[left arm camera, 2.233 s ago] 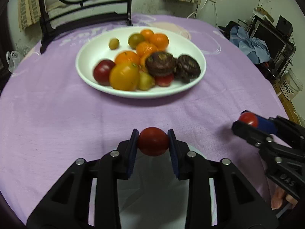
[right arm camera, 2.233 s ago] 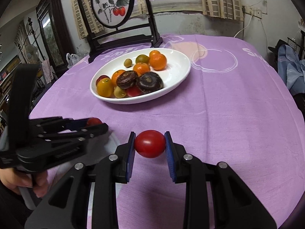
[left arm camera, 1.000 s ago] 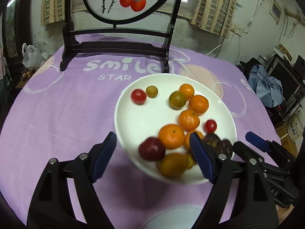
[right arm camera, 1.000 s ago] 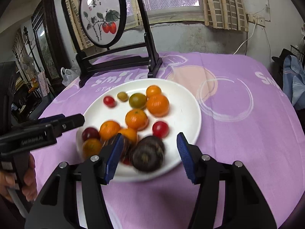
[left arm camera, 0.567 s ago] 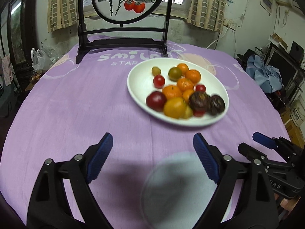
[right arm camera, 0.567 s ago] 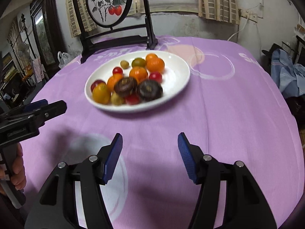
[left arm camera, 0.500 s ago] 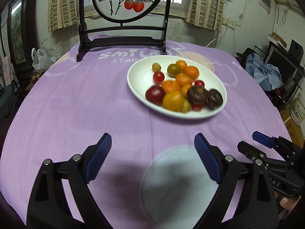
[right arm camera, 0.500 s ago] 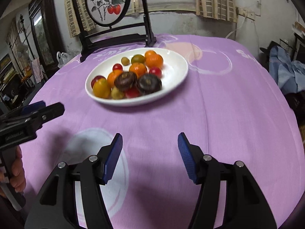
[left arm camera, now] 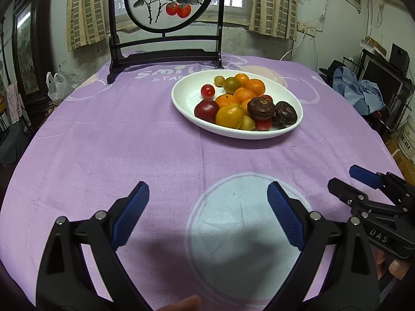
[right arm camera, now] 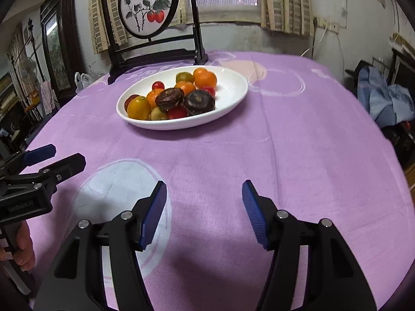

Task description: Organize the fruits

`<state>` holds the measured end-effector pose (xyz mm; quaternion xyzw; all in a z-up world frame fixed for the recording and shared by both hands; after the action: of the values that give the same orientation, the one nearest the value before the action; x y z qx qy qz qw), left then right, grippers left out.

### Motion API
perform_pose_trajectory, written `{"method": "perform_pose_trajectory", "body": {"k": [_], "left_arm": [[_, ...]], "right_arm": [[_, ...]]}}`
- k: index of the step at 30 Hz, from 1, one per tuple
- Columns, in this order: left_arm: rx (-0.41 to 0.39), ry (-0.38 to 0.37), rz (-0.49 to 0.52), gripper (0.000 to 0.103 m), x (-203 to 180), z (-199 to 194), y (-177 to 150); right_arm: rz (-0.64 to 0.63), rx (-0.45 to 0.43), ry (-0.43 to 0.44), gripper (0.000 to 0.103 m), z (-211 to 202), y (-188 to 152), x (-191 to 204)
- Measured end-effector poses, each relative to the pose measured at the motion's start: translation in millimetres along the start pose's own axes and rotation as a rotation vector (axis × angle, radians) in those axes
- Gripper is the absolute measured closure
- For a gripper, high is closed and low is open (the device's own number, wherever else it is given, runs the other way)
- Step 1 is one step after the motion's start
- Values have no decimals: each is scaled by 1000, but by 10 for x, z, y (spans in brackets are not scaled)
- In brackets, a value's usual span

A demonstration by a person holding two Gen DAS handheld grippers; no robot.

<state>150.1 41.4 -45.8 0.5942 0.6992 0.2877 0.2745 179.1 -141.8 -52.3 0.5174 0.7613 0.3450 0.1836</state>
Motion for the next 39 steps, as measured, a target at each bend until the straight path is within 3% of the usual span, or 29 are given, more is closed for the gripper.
{"method": "perform_pose_trajectory", "body": {"k": [39], "left_arm": [[22, -7, 36, 8, -72, 20, -78]], "right_arm": [[-29, 37, -32, 42, 45, -71, 15]]}}
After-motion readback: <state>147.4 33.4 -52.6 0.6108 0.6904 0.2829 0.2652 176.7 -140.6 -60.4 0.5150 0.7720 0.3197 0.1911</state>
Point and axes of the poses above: each gripper's, at about its wrist camera, not at the fingertips, and z roughly the way its jaws point, x to its left, y to its top, the point moved 6 cm from there along z, roughly the way its jaws point
